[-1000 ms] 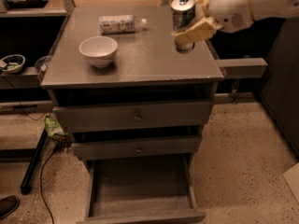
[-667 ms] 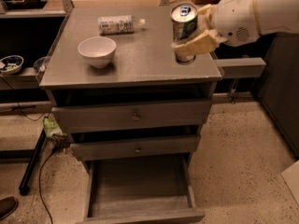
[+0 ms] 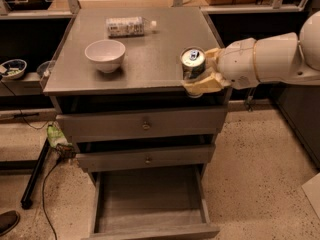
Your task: Place redbull can into bottom drawer
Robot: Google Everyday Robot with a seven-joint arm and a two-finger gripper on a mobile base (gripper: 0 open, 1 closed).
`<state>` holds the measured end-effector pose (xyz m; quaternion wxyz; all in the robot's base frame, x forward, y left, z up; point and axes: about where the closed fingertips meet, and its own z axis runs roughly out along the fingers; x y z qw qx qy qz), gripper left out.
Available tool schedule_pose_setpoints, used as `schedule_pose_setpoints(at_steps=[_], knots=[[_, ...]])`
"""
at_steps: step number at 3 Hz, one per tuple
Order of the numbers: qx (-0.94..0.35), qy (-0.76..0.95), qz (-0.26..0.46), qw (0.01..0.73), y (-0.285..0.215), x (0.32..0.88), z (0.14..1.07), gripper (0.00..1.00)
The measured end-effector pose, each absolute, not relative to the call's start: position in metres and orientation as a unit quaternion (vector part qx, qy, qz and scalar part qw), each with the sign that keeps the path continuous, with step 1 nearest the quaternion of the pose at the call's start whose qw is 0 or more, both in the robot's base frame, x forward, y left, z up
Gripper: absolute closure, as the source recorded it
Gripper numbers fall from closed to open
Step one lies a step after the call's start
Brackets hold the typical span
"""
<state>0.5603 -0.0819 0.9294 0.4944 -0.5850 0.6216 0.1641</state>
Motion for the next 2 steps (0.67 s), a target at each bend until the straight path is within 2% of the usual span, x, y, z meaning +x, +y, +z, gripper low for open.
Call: schedule_pose_setpoints(at_steps=[2], knots=[[-0.583, 0.623, 0.181, 0.489, -0.078, 0.5618, 0.9229, 1.0]])
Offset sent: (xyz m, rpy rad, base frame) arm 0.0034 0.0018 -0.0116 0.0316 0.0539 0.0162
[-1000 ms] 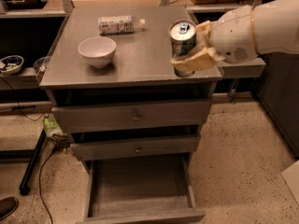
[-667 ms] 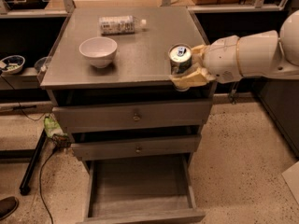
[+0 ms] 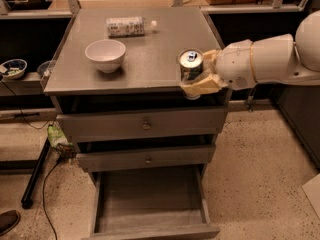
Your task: Place redbull can into bottom drawer
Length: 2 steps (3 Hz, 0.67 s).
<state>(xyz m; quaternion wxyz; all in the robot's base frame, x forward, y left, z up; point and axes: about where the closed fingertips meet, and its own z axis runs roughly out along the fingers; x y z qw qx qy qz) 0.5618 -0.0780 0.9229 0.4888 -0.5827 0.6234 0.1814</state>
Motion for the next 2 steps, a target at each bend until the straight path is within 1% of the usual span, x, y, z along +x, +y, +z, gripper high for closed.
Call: schedule_pose_setpoints(at_steps=[1, 2], knots=[[-0.583, 0.623, 0.182, 0.489, -0.078, 0.562, 0.923, 1.0], [-0.569, 0.628, 0.224, 0.481, -0.075, 0.554, 0.903, 1.0]])
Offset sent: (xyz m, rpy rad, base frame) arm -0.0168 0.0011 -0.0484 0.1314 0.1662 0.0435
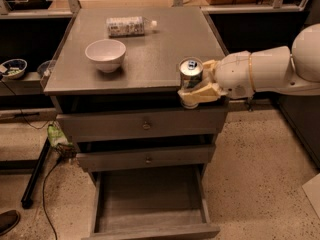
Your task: Place redbull can into bottom drawer
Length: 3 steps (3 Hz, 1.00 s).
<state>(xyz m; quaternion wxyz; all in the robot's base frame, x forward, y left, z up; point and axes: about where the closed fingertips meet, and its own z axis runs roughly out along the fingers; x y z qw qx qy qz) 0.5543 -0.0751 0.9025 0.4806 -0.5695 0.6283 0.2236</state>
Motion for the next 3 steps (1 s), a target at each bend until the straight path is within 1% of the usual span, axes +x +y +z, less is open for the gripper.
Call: schedule_pose_setpoints(at_steps=[1, 2, 3], knots=[[-0.559, 0.63, 0.275, 0.464, -0.075, 0.541, 0.881, 1.0], [-0.557, 0.629, 0.303, 0.449, -0.081, 0.524, 0.87, 1.0], [-0.557, 0.632, 0.297, 0.449, -0.079, 0.525, 0.868, 1.0]])
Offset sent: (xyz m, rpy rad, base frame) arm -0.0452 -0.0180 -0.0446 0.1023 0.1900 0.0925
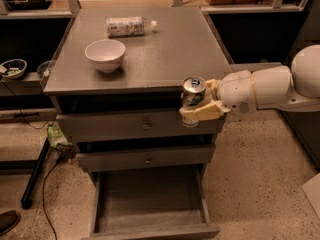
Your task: Place redbull can into bottom drawer
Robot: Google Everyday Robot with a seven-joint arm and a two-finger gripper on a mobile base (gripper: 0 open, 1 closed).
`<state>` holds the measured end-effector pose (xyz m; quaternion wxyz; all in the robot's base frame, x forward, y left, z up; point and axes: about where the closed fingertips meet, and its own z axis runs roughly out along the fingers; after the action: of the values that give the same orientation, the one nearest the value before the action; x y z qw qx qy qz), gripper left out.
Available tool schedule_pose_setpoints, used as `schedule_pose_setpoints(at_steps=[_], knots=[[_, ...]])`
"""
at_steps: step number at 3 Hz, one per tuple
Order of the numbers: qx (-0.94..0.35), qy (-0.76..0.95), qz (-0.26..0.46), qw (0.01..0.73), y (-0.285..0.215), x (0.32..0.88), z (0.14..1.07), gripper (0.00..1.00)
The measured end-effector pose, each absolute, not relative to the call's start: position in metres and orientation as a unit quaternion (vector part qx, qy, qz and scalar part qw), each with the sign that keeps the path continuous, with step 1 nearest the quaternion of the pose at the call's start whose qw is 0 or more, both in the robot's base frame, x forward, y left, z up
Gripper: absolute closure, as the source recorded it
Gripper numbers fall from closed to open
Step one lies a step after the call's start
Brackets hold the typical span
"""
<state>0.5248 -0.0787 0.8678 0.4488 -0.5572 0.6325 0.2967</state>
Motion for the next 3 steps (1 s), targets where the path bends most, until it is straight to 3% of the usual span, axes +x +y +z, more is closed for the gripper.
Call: schedule_pose_setpoints(at_steps=[2, 3], knots=[[-0.513, 0.652, 0.343, 0.441, -0.07, 0.534, 0.755, 1.0], [-0.508, 0.654, 0.348, 0.441, -0.069, 0.531, 0.744, 1.0]])
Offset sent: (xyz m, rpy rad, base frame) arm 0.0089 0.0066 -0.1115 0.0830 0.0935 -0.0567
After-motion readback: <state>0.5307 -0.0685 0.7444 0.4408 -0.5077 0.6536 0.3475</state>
